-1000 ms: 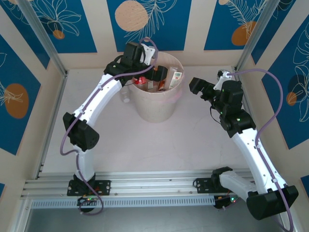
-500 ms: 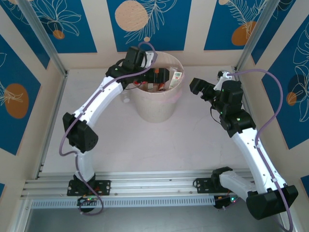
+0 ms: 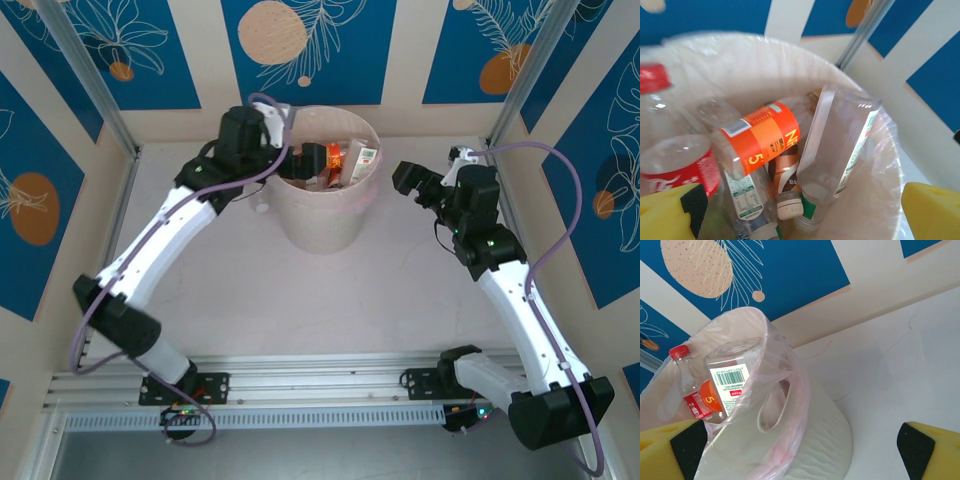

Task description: Put the plastic bottles in the bin

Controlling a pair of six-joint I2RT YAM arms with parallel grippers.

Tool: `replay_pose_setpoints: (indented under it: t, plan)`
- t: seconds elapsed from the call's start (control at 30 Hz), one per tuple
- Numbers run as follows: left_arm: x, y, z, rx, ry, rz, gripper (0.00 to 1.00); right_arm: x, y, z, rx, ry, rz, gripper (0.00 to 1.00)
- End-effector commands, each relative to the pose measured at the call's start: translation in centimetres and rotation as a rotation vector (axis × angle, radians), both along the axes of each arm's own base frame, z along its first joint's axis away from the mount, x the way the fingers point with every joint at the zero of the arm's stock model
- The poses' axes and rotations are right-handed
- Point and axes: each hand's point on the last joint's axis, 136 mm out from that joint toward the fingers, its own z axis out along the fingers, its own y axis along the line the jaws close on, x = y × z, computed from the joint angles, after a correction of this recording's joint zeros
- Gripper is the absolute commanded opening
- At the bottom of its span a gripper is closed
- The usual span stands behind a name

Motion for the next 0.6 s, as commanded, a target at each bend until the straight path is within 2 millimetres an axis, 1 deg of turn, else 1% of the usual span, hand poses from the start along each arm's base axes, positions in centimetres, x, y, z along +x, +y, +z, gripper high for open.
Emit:
replay_pose_setpoints:
  t: [0.0,0.07,0.17,0.23,0.3,0.37,0.43,0.57]
  plan:
    - [0.3,2.7,1.9,-0.035,-0.121,0.145,1.00,0.4,-0.3,-0.1,0.016,-0.014,-0.016,0.99]
    - [0.5,5.8,1.2,-0.014,-0.126,0.292,1.00,0.5,-0.4,-0.2,0.017,-0.015,-0.024,0.99]
    - [1.0,11.0,-0.6,-0.002,-0.119,0.514,1.00,0.6,-0.7,-0.5,0.018,-0.012,-0.042,0.99]
    - [1.3,14.1,-2.3,-0.022,-0.100,0.628,1.00,0.7,-1.1,-0.6,0.019,-0.012,-0.065,1.00]
    - [1.8,16.5,-4.6,-0.038,-0.057,0.706,1.00,0.6,-1.5,-0.7,0.015,-0.016,-0.085,1.00]
    - [2.5,18.4,-7.2,-0.050,0.007,0.766,1.00,0.6,-1.9,-0.5,0.011,-0.021,-0.103,1.00]
    - [3.3,19.6,-9.9,-0.062,0.070,0.808,1.00,0.5,-2.0,-0.4,0.013,-0.023,-0.104,0.99]
    - [5.0,20.7,-14.7,-0.055,0.184,0.845,1.00,0.3,-1.9,-0.5,0.024,-0.010,-0.095,1.00]
